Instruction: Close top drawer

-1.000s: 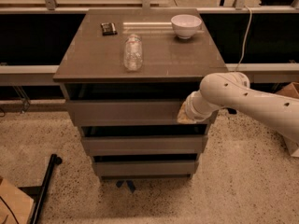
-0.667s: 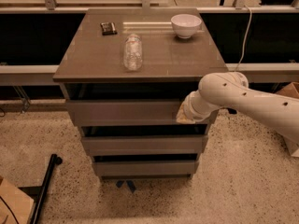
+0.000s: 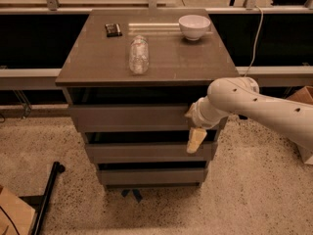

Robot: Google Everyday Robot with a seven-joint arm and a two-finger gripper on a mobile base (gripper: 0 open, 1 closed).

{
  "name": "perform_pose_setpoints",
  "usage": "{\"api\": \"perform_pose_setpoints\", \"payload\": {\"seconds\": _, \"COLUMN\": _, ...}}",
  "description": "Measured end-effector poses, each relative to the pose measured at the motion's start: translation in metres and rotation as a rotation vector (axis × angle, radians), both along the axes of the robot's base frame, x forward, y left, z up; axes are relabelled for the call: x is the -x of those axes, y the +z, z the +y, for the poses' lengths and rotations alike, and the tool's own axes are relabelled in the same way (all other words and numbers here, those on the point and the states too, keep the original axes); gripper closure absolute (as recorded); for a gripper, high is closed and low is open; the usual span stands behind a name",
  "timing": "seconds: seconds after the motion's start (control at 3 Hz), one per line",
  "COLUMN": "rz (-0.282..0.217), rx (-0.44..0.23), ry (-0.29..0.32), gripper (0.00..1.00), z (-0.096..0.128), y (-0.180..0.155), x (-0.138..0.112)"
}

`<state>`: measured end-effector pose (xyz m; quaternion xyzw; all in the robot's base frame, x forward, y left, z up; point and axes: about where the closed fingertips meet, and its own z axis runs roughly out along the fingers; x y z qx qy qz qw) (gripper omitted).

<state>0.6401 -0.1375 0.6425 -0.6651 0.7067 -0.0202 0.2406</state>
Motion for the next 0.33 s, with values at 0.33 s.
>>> {"api": "perform_pose_setpoints", "payload": {"seconds": 0.33, "rz": 0.0, "rx": 0.0, "ry": 0.0, "gripper": 0.0, "z": 0.0004, "y": 0.0, "x": 0.0027}}
